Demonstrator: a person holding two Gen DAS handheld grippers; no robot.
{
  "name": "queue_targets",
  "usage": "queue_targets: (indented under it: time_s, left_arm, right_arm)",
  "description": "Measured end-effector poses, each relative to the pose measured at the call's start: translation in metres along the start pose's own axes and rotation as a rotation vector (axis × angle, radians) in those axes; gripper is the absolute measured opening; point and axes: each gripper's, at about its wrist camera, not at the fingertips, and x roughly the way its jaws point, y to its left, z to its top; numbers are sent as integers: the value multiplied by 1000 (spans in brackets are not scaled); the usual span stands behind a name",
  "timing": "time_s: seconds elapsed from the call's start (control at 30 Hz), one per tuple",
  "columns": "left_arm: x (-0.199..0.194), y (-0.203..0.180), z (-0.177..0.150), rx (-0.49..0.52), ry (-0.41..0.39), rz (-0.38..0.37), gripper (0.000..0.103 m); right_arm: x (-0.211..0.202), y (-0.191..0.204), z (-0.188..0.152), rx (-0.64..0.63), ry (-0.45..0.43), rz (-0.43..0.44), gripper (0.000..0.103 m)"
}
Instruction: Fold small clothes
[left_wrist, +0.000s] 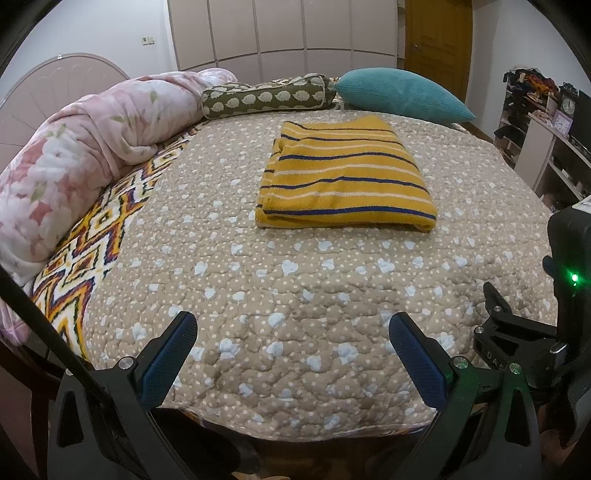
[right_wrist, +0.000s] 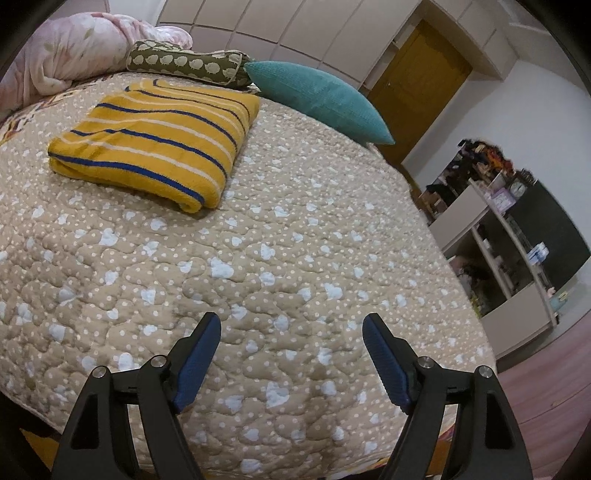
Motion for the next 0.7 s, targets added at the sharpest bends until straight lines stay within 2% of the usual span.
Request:
queue_targets:
  time_s: [0.07, 0.23, 0.3, 0.37, 0.43, 0.47, 0.57, 0.6, 0.63, 0.7]
  left_arm:
    - [0, 0, 0, 1, 0, 4, 103]
    - [1, 2, -1, -5, 5, 18, 103]
    - [2, 2, -2, -5, 7, 19, 103]
    - [1, 3, -3, -4, 6, 17, 103]
    - [2, 2, -2, -3, 5, 16, 103]
    - [2, 3, -2, -2, 4, 14, 103]
    - [2, 1, -1, -1, 6, 15, 103]
    - [1, 1, -1, -2, 5, 15, 103]
    - [1, 1, -1, -2, 5, 15, 103]
    - [2, 1, -1, -3, 6, 13, 103]
  right_arm:
    - [-1, 3, 0, -22, -13, -40, 83]
    - [3, 6, 0, -95, -32, -215, 87]
    - [6, 5, 0, -108, -29, -255, 87]
    - [8, 2, 0, -107, -25, -252, 88]
    - [8, -3, 1, -67, -8, -167, 88]
    - [8, -6, 2, -36, 4, -90, 88]
    - [15, -20, 3, 107, 84, 236, 88]
    - [19, -23, 3, 144, 108, 305, 88]
    - [22, -26, 3, 168, 125, 353, 88]
    - [26, -28, 3, 190, 143, 393, 88]
